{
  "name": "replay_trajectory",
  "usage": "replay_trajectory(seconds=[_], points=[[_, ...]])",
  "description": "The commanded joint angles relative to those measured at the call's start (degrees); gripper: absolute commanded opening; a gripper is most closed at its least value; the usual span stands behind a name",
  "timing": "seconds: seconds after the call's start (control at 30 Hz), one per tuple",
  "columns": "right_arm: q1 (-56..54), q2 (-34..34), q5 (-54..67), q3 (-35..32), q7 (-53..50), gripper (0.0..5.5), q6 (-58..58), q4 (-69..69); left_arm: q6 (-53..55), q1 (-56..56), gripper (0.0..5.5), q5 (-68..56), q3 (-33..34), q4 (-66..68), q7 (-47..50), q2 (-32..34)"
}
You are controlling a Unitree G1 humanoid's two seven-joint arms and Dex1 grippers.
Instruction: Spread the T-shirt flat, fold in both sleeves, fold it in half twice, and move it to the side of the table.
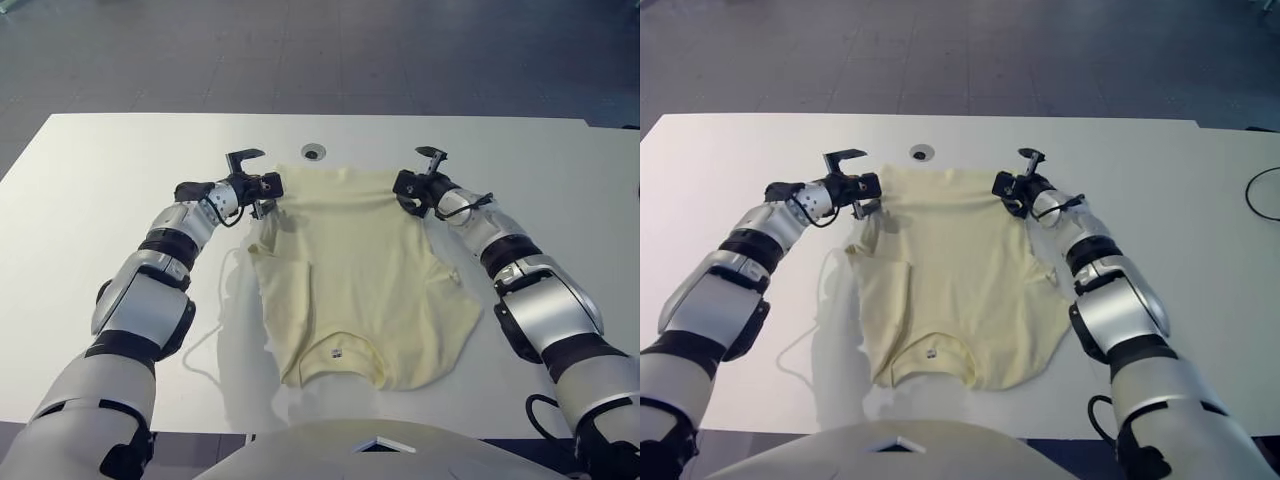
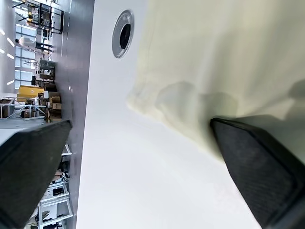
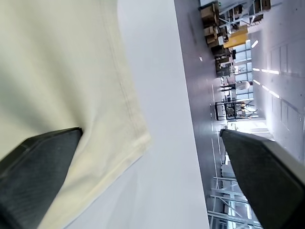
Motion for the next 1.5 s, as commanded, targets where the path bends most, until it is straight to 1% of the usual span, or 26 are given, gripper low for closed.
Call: replay_trajectory(seconds=[0.03, 0.13, 0.27, 0.33, 0.4, 0.43, 0.5, 0.53, 0.6, 0.63, 0.7, 0.77, 0.83, 0.87, 0.9, 1.03, 1.2, 1.37, 1.5], points=[[-2.8, 0.1, 0.7, -2.1, -4.6, 5.36, -1.5, 2.7, 0.3, -1.5, 5.4, 1.8, -0.7, 5.1, 2.7, -1.5], [-3.5, -0.4, 3.3, -5.3, -5.4, 5.36, -4.2, 1.5, -1.5, -2.6, 5.4, 1.0, 0.4, 5.1, 3.8, -1.4], [-1.6, -2.5, 8.9, -10.6, -0.3, 5.36, -5.7, -5.4, -8.2, -2.7, 5.4, -3.3, 4.9, -1.2, 4.0, 1.9], [3.7, -3.7, 14.5, -14.3, 6.3, 5.36, -2.1, -16.0, -10.4, -0.9, 5.4, -7.3, 8.9, -9.5, 2.0, 4.8], [11.2, -4.6, 21.2, -17.6, 13.5, 5.36, 5.7, -30.7, -8.4, 3.5, 5.4, -12.5, 13.3, -21.6, -2.3, 7.7], [15.0, -5.3, 23.9, -18.6, 16.7, 5.36, 10.2, -38.3, -3.8, 7.1, 5.4, -15.9, 15.7, -29.4, -5.2, 8.9], [22.8, -6.8, 29.3, -20.1, 21.8, 5.36, 19.4, -52.8, 13.8, 17.9, 5.4, -25.7, 21.1, -50.5, -11.1, 10.1], [26.1, -7.4, 31.7, -20.6, 23.6, 5.36, 23.3, -58.8, 23.3, 23.4, 5.4, -29.6, 23.2, -60.7, -12.4, 10.3], [31.1, -8.0, 35.7, -21.4, 25.9, 5.36, 29.6, -68.1, 36.3, 32.6, 5.4, -34.1, 25.2, -76.6, -13.2, 10.8], [33.2, -8.2, 37.4, -21.4, 26.7, 5.36, 31.8, -71.8, 40.7, 37.0, 5.4, -35.4, 25.7, -83.3, -13.2, 11.3], [36.7, -8.5, 40.5, -20.7, 28.6, 5.4, 35.5, -77.8, 46.9, 44.0, 5.15, -36.8, 27.1, -93.1, -12.7, 11.4], [39.1, -8.7, 40.9, -19.4, 29.5, 5.4, 37.1, -82.1, 50.4, 48.0, 4.81, -37.2, 28.8, -98.5, -12.7, 11.5], [40.9, -8.5, 39.7, -17.0, 29.7, 5.4, 37.8, -85.5, 53.5, 50.2, 4.52, -36.9, 30.1, -101.8, -13.0, 11.7], [41.6, -8.2, 39.1, -15.7, 29.7, 5.4, 38.1, -86.9, 54.2, 50.9, 4.67, -36.4, 30.5, -102.5, -13.1, 11.9], [42.4, -7.8, 38.4, -14.2, 29.7, 5.4, 38.5, -88.5, 54.2, 51.0, 4.72, -35.9, 30.5, -102.2, -13.5, 12.3], [45.5, -7.0, 35.0, -7.1, 31.2, 5.4, 39.6, -93.3, 52.2, 47.8, 5.39, -33.2, 28.6, -97.1, -14.5, 13.5], [44.5, -5.1, 32.1, -0.4, 31.7, 5.4, 43.1, -95.4, 54.9, 44.7, 5.39, -33.1, 26.2, -95.8, -16.8, 15.0], [42.4, -4.3, 26.0, 6.2, 31.8, 5.4, 41.7, -92.4, 53.2, 44.4, 5.39, -29.9, 24.7, -92.5, -17.5, 18.0], [41.4, -2.9, 23.1, 8.0, 30.9, 5.4, 40.6, -91.3, 53.6, 45.1, 5.39, -29.8, 24.0, -93.2, -17.5, 17.7]])
